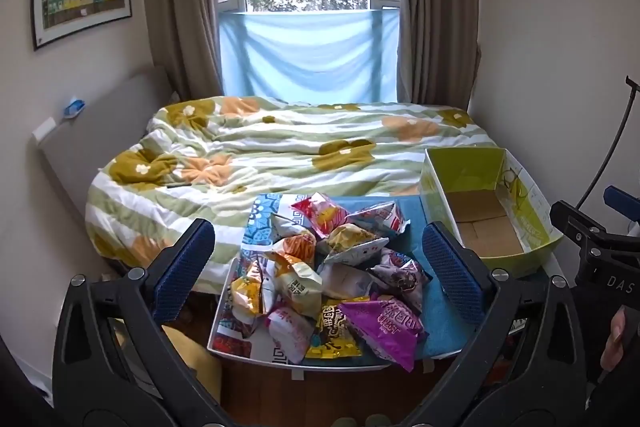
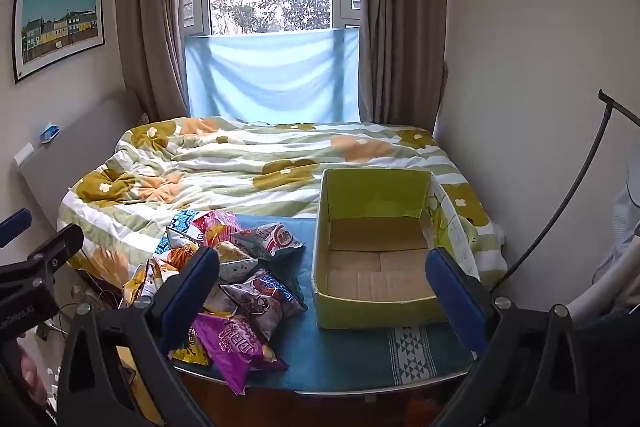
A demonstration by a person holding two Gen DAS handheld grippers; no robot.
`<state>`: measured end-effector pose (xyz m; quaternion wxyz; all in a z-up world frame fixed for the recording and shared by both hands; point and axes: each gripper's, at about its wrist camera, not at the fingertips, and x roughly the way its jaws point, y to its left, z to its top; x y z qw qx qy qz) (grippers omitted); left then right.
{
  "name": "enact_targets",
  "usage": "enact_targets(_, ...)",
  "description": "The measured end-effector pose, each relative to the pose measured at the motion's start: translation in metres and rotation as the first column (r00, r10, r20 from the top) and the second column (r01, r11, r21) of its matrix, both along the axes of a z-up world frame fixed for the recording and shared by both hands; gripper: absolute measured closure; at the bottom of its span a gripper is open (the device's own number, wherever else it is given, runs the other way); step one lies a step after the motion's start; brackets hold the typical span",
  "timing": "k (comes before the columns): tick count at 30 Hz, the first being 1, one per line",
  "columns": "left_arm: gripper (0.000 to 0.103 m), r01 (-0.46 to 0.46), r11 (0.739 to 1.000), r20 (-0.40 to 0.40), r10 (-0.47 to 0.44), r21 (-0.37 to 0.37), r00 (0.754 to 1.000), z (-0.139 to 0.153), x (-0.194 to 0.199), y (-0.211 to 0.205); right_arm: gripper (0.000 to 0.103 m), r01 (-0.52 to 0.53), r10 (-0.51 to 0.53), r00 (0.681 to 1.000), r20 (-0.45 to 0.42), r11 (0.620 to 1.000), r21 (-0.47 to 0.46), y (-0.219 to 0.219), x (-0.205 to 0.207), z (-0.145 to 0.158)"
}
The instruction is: Organize snacks
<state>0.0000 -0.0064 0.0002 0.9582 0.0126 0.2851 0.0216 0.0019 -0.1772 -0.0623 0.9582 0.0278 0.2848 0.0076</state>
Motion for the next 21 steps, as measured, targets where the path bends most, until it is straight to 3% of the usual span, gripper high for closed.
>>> enact_targets(21, 0.001, 0.003, 1.000, -0.002, -0.003, 0.004, 1.000, 0.000, 0.001, -0.011, 0.000, 0.001, -0.001, 1.000, -0.010, 1.000, 0.005, -0.003, 0.004, -0.002)
